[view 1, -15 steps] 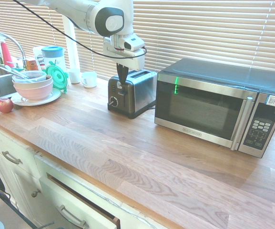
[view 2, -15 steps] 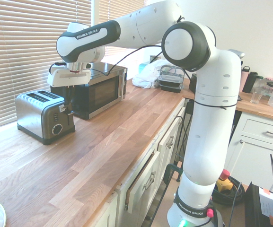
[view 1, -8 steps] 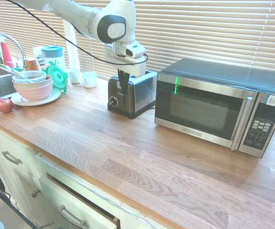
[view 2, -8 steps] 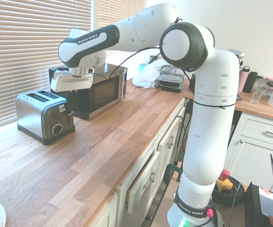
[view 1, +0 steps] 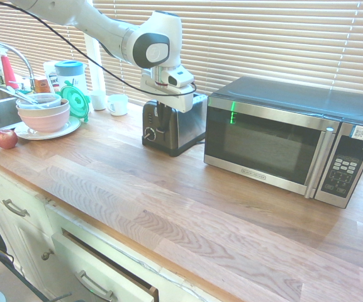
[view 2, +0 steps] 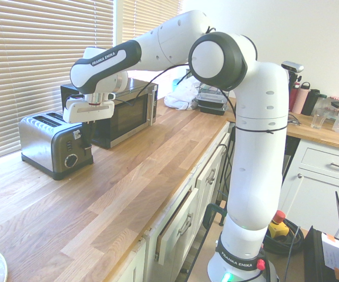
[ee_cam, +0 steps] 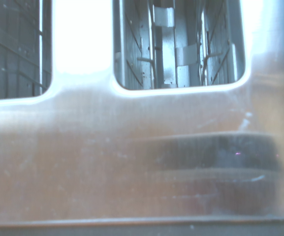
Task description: Press the toaster
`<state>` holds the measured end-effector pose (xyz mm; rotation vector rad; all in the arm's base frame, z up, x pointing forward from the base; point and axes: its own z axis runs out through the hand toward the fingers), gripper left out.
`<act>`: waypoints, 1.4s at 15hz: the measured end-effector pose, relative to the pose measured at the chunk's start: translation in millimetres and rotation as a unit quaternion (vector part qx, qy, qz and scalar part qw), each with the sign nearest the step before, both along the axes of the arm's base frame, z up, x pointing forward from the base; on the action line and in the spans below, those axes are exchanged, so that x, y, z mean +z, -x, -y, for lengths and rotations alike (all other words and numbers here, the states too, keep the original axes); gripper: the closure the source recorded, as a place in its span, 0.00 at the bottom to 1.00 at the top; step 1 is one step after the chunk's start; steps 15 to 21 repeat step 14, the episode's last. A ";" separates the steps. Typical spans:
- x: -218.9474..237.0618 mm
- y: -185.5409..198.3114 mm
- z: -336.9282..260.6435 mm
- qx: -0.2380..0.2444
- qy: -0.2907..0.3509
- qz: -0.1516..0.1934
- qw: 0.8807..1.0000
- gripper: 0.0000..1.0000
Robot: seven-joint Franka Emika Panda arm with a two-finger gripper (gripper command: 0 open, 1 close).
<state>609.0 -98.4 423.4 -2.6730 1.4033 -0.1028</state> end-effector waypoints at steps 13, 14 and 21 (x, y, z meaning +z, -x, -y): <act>-26.4 -6.6 2.3 -0.004 0.007 -0.017 1.000 1.00; -26.3 -6.7 2.3 -0.004 0.007 -0.017 1.000 1.00; -26.3 -6.7 2.3 -0.004 0.007 -0.017 1.000 1.00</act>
